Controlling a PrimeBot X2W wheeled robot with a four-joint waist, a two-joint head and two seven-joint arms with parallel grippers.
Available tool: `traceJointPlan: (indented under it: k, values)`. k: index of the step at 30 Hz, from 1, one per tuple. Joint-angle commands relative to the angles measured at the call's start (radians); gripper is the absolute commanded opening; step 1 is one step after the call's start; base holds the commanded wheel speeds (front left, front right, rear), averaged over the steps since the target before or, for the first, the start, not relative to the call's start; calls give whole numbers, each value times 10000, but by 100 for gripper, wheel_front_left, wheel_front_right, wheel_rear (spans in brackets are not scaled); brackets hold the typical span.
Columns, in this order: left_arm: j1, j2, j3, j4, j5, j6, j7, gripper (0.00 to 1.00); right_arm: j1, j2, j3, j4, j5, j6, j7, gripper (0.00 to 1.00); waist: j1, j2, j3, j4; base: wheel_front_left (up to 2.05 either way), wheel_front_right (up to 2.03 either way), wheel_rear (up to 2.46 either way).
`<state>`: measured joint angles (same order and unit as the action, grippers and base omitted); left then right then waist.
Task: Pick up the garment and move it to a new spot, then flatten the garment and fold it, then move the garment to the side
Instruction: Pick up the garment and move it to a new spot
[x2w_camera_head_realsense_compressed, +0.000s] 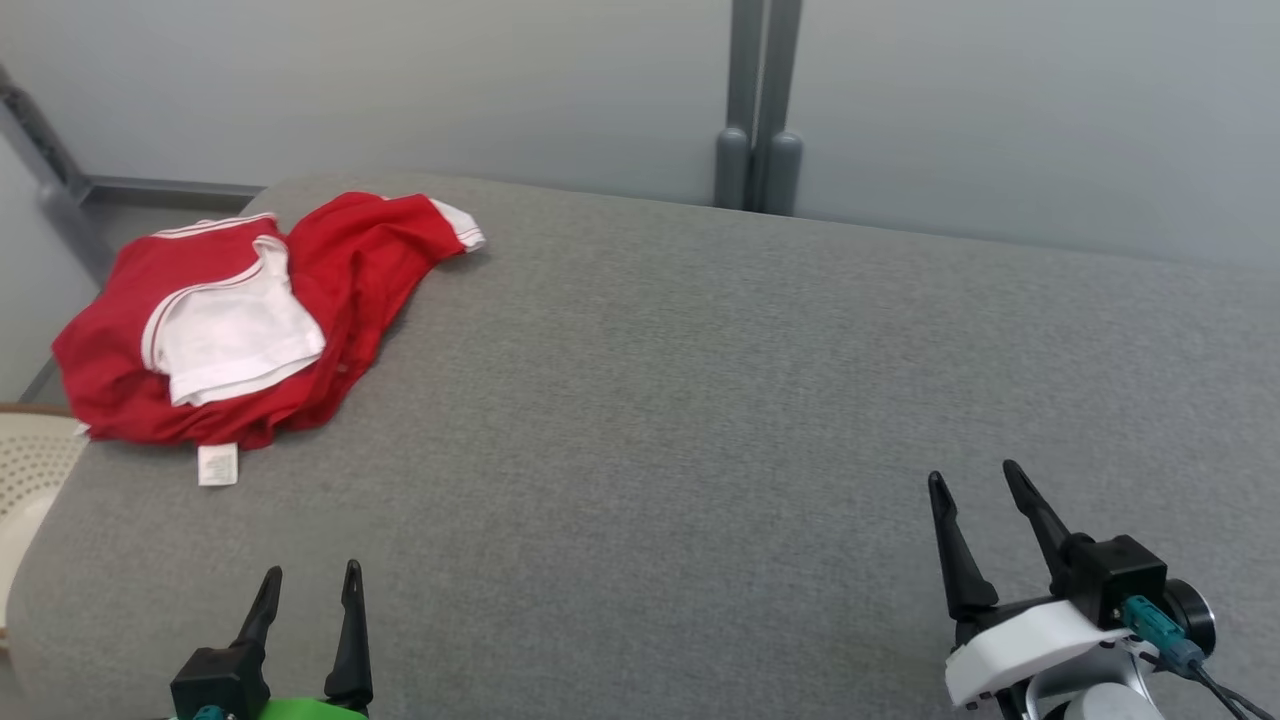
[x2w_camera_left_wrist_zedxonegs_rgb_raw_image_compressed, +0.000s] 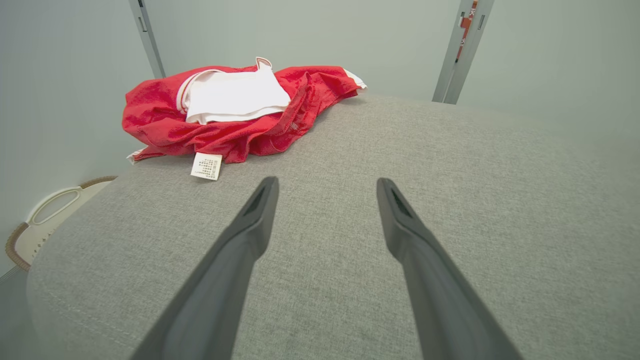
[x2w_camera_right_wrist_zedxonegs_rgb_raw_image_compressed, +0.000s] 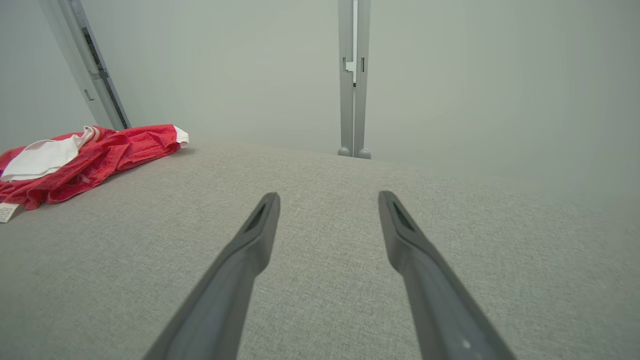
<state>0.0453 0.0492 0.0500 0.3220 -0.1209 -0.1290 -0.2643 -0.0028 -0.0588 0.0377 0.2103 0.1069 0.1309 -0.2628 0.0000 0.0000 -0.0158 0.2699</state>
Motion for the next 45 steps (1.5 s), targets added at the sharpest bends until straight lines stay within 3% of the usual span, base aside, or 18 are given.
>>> traceJointPlan:
  k: [1,6,10,15,22,26,30,34,39,40,41,43,45]
  values:
    - [-17,33,77,-42,-45,-10,-3,100,-179,-16,127,34,35,-3,-31,100,0,0,54,1002,0,0,0]
    - [-763,24,135,6,-256,-16,-3,100,-577,-172,448,-37,31,-3,-31,100,0,0,670,946,0,0,0]
    - [-2050,12,-339,661,-777,-21,53,100,-1080,-524,560,-192,25,-3,-31,100,0,0,1780,667,0,0,0]
    - [-4731,440,-976,1643,-1786,-22,1232,100,-1958,-1220,633,-488,-63,-3,-31,100,0,0,3758,340,0,0,0]
    - [-8071,1064,-959,3631,-2430,11,2624,100,-2788,-1843,643,-912,-115,-3,-30,100,0,0,5940,-77,0,0,0]
    - [-9217,1463,-601,4925,-2618,319,2887,100,-2780,-1899,608,-998,-88,-3,-30,100,0,0,6280,-379,0,0,0]
    - [-9881,2021,-270,6055,-2570,1004,2705,100,-2507,-1861,507,-1107,-36,-3,-31,100,0,0,6202,-625,0,0,0]
    - [-10181,2396,-223,7071,-2463,1389,2768,100,-2144,-1852,462,-1071,30,-5,-7,100,0,0,5924,-771,0,0,0]
    - [-10376,2616,-214,7911,-2470,1558,2606,100,-1943,-1835,475,-1073,71,-5,-7,100,0,0,5653,-840,0,0,0]
    - [-10386,2649,-238,8060,-2441,1595,2514,85,-1883,-1819,462,-1061,71,-6,-7,100,0,0,5569,-828,0,0,0]
    - [-10400,2688,-252,8163,-2417,1646,2465,48,-1848,-1799,466,-1052,67,-5,-7,100,0,0,5514,-820,0,0,0]
    - [-10452,2710,-265,8358,-2414,1704,2269,15,-1809,-1773,488,-1048,43,-5,-7,100,0,0,5396,-778,0,0,0]
    - [-10468,2675,-288,8521,-2418,1712,2091,0,-1740,-1753,491,-1020,25,-5,-8,100,0,0,5254,-715,0,0,0]
